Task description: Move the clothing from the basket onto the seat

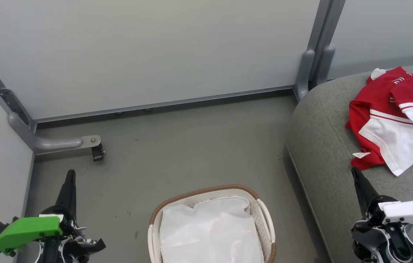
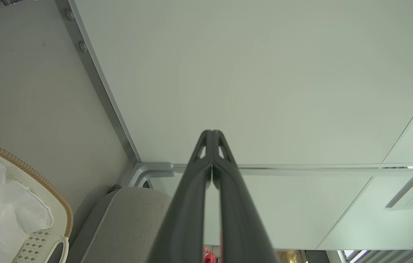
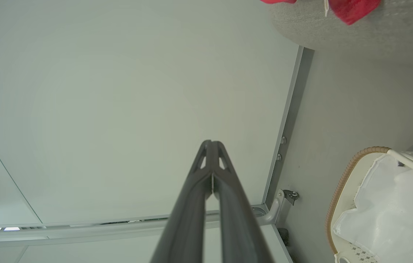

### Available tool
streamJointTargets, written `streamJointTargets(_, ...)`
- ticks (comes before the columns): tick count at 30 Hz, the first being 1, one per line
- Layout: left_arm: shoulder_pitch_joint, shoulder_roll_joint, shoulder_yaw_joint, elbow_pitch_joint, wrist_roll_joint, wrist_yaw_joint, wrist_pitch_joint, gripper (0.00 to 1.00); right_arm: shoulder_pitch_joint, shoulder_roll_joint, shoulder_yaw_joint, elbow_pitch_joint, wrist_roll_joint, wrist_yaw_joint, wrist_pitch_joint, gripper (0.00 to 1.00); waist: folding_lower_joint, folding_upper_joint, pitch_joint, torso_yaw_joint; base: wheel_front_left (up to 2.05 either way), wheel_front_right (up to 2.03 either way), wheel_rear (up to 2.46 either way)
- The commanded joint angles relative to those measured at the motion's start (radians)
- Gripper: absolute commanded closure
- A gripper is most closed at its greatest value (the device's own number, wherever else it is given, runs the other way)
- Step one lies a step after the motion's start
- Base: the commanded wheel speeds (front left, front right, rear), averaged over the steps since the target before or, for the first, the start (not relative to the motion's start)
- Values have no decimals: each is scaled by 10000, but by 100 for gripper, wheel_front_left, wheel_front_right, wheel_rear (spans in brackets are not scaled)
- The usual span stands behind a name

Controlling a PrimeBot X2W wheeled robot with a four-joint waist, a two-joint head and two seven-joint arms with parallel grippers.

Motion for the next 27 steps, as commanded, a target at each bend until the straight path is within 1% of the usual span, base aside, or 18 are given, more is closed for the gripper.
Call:
streamJointTargets(1,-102,48,22,-21,-35,-39,41,100,-75,-53,-17,-37,39,0,28,100,0,-1,0,0,0,0,0)
streamJointTargets(27,-102,48,21,-22,-35,-39,40,100,-75,-53,-17,-37,39,0,28,100,0,-1,0,0,0,0,0)
